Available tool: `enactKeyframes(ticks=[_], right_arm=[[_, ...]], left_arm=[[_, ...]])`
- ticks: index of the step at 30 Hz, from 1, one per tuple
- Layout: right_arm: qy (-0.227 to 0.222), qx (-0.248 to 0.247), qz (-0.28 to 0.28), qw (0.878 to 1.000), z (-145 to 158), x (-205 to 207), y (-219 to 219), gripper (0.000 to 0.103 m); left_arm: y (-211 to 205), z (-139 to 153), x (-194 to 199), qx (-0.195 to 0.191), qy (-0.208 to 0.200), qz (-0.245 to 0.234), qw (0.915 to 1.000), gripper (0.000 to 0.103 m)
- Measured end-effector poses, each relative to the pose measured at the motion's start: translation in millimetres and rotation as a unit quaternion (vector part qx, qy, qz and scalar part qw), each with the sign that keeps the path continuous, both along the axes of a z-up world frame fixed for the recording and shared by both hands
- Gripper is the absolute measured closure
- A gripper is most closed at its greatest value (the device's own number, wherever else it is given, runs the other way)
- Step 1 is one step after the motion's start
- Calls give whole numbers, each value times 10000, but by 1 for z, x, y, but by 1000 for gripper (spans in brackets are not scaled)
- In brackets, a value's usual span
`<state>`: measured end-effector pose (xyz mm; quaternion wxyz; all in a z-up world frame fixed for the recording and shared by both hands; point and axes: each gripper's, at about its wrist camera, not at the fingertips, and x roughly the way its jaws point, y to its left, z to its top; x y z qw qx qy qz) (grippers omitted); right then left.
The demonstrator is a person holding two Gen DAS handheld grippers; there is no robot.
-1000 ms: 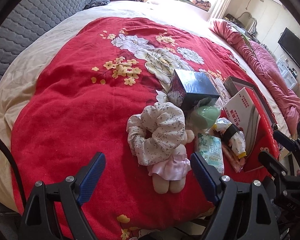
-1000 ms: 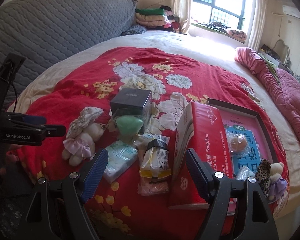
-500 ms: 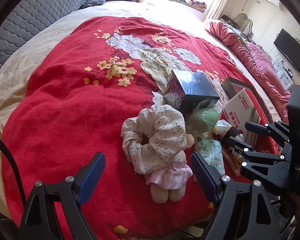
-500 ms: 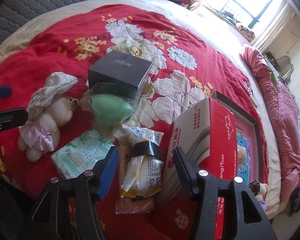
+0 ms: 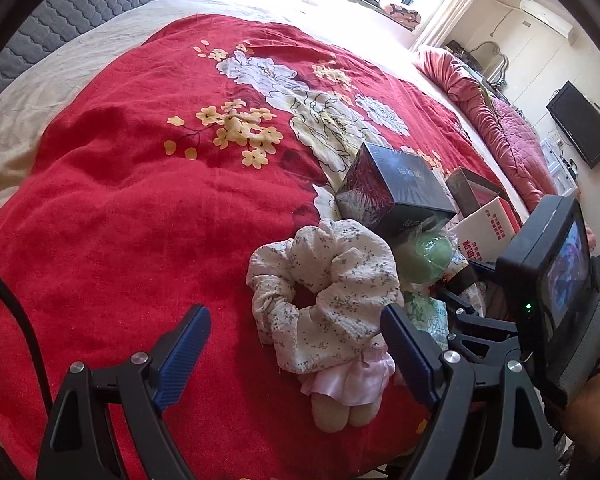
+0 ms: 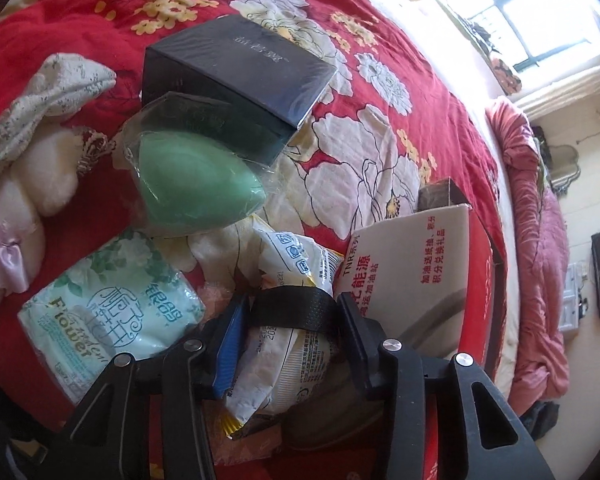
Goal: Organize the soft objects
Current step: 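Close the left gripper on the plush doll while the right gripper grasps the snack packet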
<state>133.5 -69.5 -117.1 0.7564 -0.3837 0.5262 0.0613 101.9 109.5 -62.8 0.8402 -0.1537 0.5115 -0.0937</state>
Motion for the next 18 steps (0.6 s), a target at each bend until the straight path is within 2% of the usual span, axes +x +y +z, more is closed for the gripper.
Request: enactKeyframes(ticks=[4,7,9,11,15,18], right_arm=[[50,-283,275,9992,-8,1,6,59],[72,-136,317,9994,-6,5,3,61],[-36,180,227,9996,2,6,-3,62],[-89,765,102,9970,15,5,-10,62],[-72,1916,-73,9814,39,-2,-22,62],[-67,2354,-133,9718,50,-7,-25,62]], left_arm=[[5,-9,6,-94,156,104,9998,17],[10,-16,11,-209,226,155,9994,17],[13,-20,14,-299,239,194,9991,17],[17,-24,16,-349,257,245,9988,19],[24,-32,23,-787,296,243,9962,28],[29,-41,30,-1251,376,265,9911,35]])
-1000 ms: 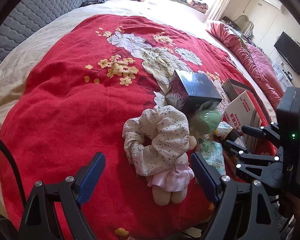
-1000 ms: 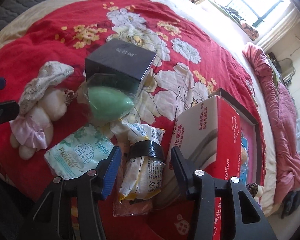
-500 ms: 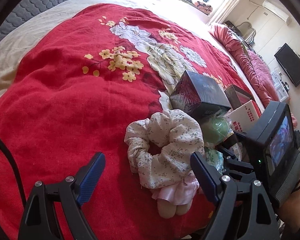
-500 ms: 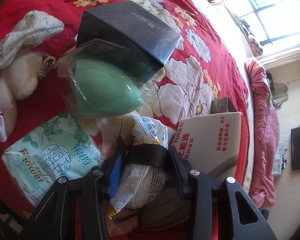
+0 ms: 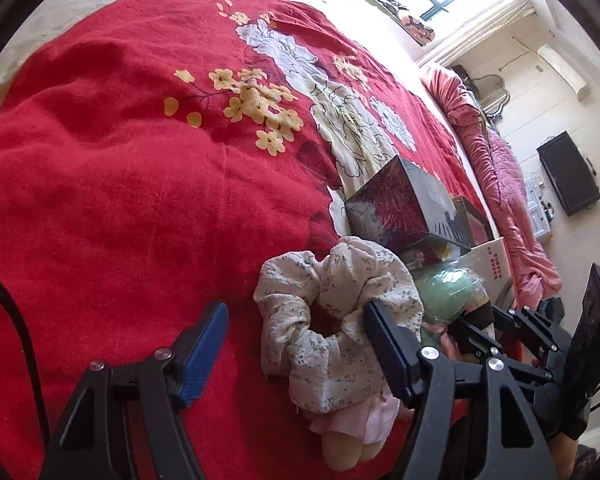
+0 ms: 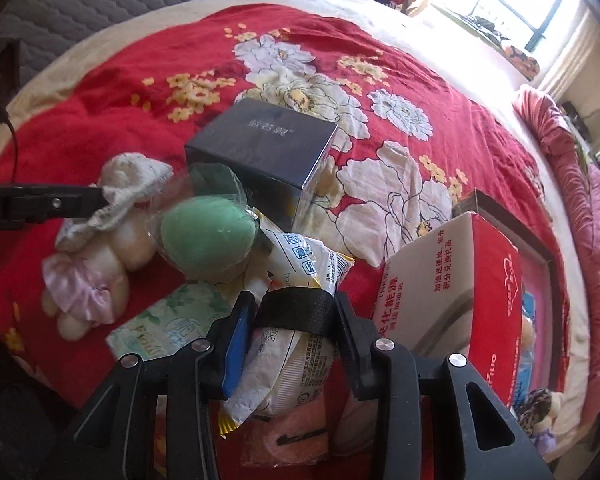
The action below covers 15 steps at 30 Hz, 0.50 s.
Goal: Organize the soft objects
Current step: 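Close the left gripper on the plush doll while the right gripper grasps the snack packet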
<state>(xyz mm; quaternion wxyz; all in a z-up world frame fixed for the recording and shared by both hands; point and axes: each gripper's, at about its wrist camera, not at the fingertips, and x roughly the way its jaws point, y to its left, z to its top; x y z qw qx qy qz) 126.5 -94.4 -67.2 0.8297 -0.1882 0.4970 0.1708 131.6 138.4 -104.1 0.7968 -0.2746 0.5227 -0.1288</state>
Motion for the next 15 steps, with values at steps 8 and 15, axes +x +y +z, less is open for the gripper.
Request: enactKeyframes(ticks=[8,15], right_arm=[[-107,619,-90,9980,22,-19,-6,62],[-175,893,-163,9957,35,-28,-19,62]], left_arm=[[3,-10,7,-532,-2,-95,9985,88],[1,22,-6,-118,-696,7,9975,92]])
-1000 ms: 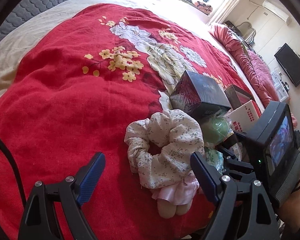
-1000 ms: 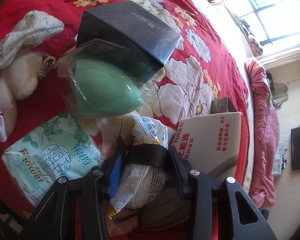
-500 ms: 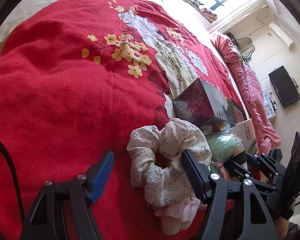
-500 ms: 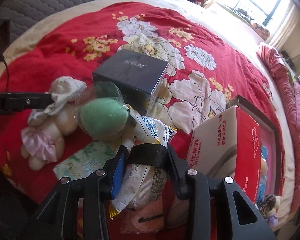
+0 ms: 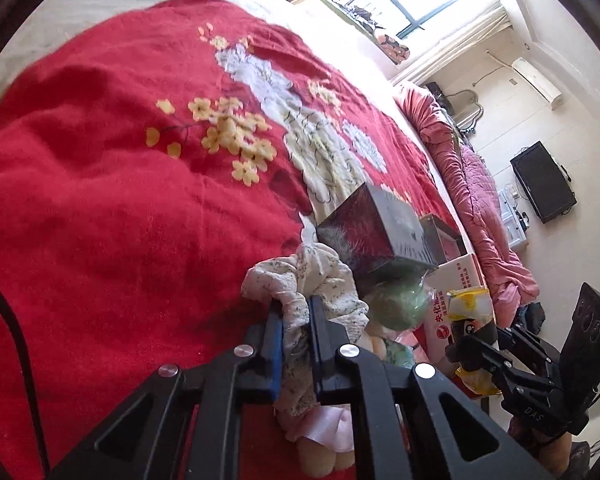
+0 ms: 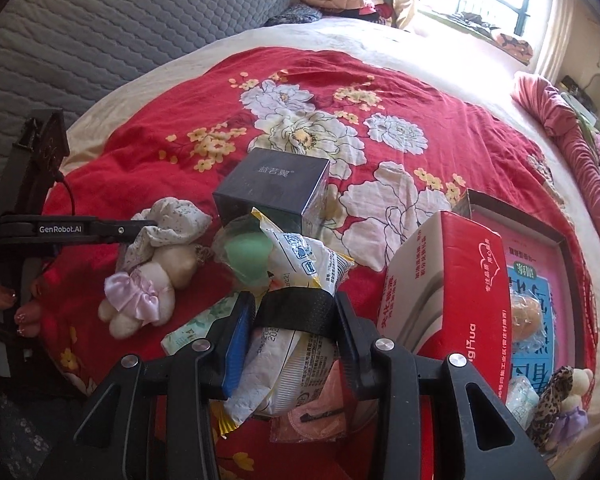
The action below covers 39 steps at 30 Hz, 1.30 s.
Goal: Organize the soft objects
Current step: 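Close the left gripper on the plush doll while the right gripper grasps the snack packet, then carry the plush doll with the left gripper while the right gripper carries the packet over the tray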
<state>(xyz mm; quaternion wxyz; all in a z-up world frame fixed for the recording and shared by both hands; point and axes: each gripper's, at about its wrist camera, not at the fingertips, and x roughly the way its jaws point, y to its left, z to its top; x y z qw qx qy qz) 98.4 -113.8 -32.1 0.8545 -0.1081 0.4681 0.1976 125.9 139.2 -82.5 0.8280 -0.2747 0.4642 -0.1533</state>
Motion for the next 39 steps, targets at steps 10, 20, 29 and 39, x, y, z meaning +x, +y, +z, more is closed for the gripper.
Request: enactKeyframes(ticks=[10,20,29,39], right_arm=[[-93,354,-57,9993,13,-10,-14,62],[-450,749,-145,9961,46,-23,-32,62],[-690,1054,-432,9911,69,-31,-64,62],[-1053,1242,-997,9816,94,-40,-119,62]], left_arm=[[-28,50,-29,562,-576,12,9968,92],[-81,99,-50,1058,-957,-303,9893,92],[-129,130,-59,1343,-1200,-626,9817,92],[-196,166,-57,1577,-1533,-1150,9687,92]])
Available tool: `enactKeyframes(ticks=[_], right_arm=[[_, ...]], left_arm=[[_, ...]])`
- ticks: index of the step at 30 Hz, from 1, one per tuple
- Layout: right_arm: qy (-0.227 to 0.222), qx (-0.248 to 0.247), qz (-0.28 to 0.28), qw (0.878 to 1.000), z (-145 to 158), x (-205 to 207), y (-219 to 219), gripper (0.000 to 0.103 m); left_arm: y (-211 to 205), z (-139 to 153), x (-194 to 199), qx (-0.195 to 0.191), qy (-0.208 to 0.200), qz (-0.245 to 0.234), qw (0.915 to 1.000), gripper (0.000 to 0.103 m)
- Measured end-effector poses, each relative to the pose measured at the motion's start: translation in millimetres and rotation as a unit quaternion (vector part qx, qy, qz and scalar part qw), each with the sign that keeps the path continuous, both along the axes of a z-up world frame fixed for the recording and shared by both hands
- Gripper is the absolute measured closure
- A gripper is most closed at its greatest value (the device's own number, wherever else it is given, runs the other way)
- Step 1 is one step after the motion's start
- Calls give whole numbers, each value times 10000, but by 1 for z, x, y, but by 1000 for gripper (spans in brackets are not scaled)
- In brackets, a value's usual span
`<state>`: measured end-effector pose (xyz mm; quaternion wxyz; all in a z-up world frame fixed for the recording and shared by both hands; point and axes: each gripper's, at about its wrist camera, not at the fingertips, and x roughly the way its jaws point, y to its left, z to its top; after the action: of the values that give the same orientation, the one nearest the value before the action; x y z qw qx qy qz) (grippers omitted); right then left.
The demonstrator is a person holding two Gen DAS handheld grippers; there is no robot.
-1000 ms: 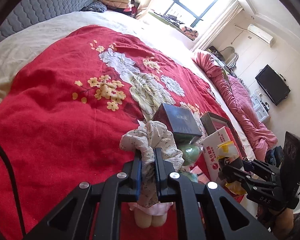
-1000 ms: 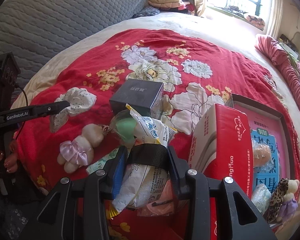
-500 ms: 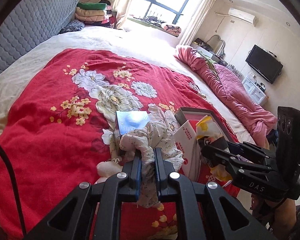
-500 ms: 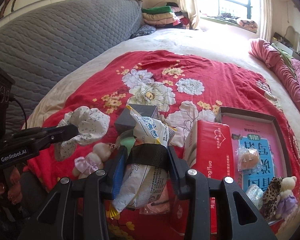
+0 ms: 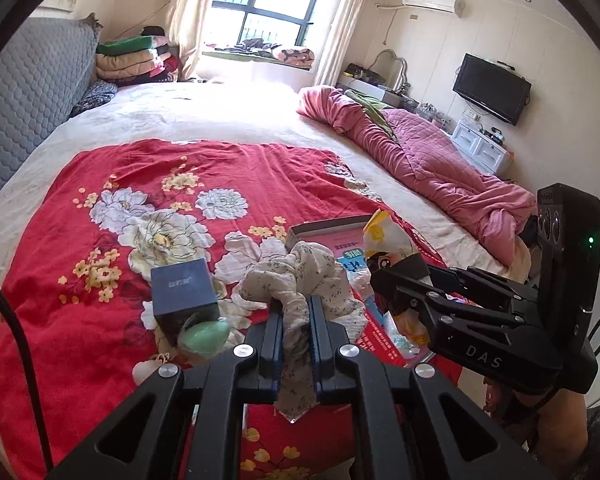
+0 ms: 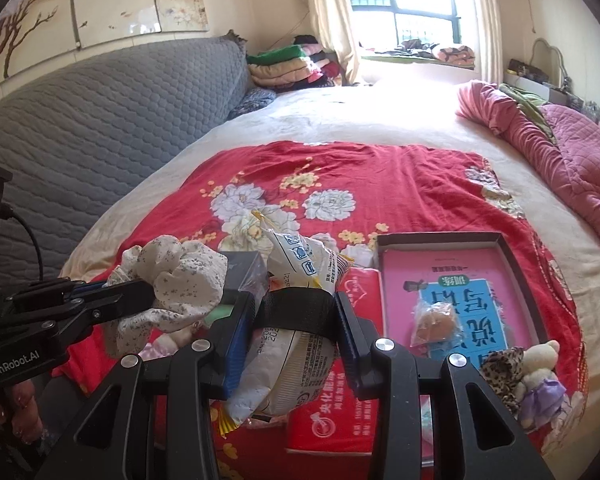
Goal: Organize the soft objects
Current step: 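Carry the plush doll with the left gripper while the right gripper carries the packet over the tray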
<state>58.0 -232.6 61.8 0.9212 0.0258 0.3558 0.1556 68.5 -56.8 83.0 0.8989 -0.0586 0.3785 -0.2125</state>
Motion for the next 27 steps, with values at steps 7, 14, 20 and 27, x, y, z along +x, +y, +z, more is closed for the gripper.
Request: enactKeyframes(ticks=[7,14,20,27], right_arm=[[-139,87,-412,9990,13,-11,-39,62],[-358,71,-839,9958,29,-20,-74,62],[-514,122,-1148,9920,37,-28,-96,62],[-632,190,-1382,9882,39,-35,-118,62]], left_arm=[[-44,18,4,163,-124,-282,9994,92],[-79,24,8,336,-214,-476,9981,92],[-103,23,10,506,-194,-571,9969,92],[-126,24,11,625,-223,-649,9957,92]])
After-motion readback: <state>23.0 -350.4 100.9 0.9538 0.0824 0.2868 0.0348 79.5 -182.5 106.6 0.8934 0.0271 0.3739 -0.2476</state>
